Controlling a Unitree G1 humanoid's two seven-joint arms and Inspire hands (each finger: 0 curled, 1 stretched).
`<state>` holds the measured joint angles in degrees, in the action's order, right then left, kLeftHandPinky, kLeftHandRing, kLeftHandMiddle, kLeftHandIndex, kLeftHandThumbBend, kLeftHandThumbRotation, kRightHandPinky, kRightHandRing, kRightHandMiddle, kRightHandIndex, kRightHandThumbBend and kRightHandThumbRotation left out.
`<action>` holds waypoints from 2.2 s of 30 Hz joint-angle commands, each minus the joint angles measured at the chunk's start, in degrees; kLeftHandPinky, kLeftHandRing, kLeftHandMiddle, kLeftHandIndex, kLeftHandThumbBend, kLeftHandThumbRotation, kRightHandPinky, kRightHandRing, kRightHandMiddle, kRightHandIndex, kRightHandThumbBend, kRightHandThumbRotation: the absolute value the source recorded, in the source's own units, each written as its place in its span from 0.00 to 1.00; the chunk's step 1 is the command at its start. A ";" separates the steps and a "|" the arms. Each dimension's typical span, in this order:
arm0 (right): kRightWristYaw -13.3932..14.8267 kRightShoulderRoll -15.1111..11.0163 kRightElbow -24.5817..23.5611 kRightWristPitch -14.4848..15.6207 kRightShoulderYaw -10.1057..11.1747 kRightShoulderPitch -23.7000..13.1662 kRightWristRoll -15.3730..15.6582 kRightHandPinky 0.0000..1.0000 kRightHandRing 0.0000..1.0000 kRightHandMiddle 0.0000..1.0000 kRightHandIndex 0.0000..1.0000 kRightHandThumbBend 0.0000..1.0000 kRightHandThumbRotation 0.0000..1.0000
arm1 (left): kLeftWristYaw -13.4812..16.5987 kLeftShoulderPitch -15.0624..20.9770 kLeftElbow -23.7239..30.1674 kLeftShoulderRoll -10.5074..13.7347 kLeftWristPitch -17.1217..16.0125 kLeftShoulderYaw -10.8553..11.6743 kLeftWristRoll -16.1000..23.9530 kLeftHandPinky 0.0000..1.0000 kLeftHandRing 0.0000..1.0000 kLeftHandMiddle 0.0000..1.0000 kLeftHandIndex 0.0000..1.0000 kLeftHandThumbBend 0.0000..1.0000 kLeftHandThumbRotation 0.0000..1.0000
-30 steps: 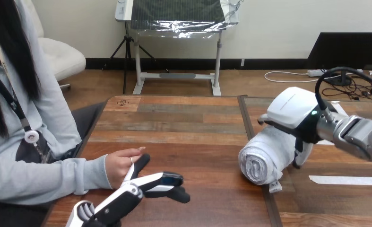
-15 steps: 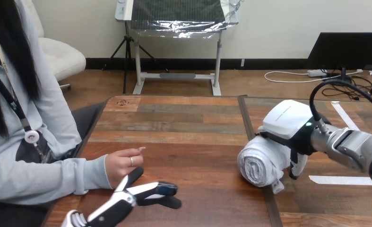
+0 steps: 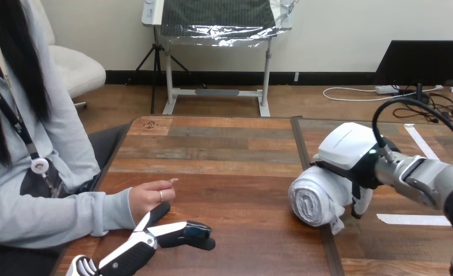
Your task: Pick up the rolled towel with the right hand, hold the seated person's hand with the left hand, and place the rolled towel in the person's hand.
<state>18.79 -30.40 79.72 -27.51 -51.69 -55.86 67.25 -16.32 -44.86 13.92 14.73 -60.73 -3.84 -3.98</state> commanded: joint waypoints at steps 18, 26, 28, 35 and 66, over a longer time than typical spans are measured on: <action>-4.36 2.55 0.55 -0.61 4.22 4.59 -7.80 0.62 0.70 0.75 0.79 1.00 0.05 | 0.69 2.04 2.18 0.30 -1.12 -2.14 -0.62 0.98 0.71 0.69 0.73 0.89 0.58; -3.41 2.64 0.28 -1.45 5.76 6.02 -10.45 0.50 0.56 0.64 0.65 0.98 0.01 | 0.70 2.08 2.39 0.86 -1.09 -2.14 -0.77 0.97 0.71 0.68 0.73 0.88 0.57; -2.82 2.72 0.29 -1.39 6.54 6.59 -11.26 0.48 0.54 0.61 0.61 0.96 0.00 | 0.79 1.79 2.90 0.84 -0.55 -1.84 -0.47 0.98 0.71 0.69 0.73 0.88 0.57; -2.68 3.32 0.36 -0.30 9.24 7.94 -14.14 0.41 0.45 0.51 0.51 0.92 0.00 | 0.91 1.95 3.05 0.75 -0.40 -1.33 -0.11 0.97 0.71 0.68 0.73 0.88 0.58; -7.61 4.75 -0.71 -0.76 25.07 10.70 -31.41 0.44 0.45 0.49 0.48 0.88 0.00 | 0.78 4.90 2.17 1.31 2.13 -0.79 -1.85 0.94 0.70 0.65 0.73 0.86 0.52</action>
<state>12.70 -28.68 79.47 -27.81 -29.25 -46.71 38.21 -15.64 -43.44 14.59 15.33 -58.76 -4.65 -4.51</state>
